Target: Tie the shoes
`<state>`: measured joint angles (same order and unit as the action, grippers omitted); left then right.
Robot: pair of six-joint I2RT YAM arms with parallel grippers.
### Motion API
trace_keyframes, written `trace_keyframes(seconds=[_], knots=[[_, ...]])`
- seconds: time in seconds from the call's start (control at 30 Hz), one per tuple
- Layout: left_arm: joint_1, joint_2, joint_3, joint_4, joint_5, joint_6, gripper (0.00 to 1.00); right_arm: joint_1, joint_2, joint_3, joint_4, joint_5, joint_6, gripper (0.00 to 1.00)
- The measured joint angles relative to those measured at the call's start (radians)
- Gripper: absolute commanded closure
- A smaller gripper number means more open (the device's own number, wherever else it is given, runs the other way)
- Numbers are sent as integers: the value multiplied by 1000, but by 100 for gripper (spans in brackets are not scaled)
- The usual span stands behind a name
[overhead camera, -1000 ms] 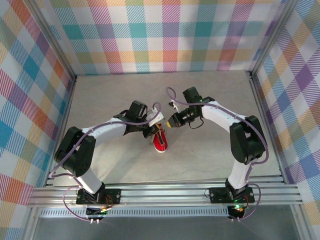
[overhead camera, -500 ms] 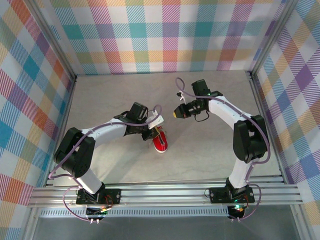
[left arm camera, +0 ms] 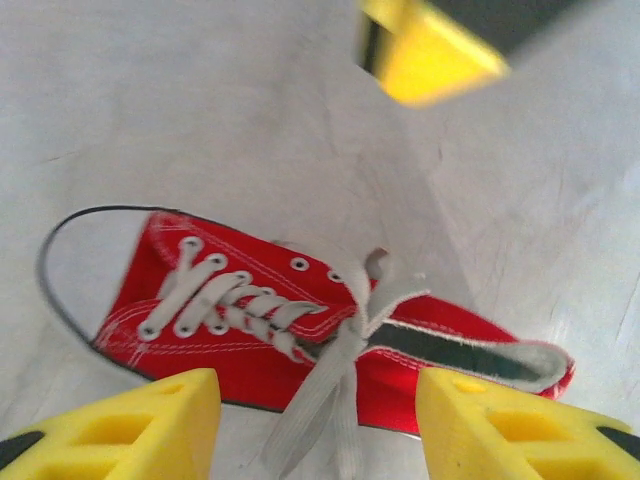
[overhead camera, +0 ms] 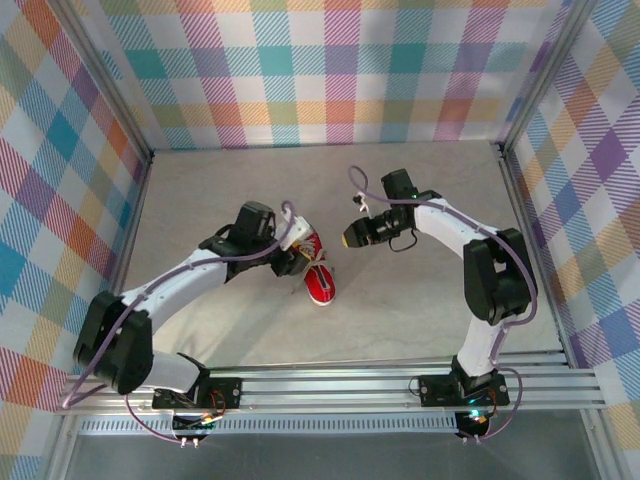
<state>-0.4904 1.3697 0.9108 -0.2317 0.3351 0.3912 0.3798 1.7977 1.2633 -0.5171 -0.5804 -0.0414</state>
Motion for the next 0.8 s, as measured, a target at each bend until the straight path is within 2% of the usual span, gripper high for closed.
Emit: trace_keyframes(seconds=[0.1,0.23,0.4,0.6,0.8], knots=[[60,-30,-5,-2,-16,-173,50,6,-61,-111,27,1,-5,48],[114,-30,-70,-5,-38,-485,51,43,-112,-196,47,24,-60,47],[97,-30,-195,21,-48,-849,48,127,-112,-204,69,68,-168,44],[64,-28,-146,-28,-130,-1117,49,175,-87,-143,69,107,-282,43],[25,-13,-179,53,-173,-1353,48,200,-15,-73,68,140,-352,42]])
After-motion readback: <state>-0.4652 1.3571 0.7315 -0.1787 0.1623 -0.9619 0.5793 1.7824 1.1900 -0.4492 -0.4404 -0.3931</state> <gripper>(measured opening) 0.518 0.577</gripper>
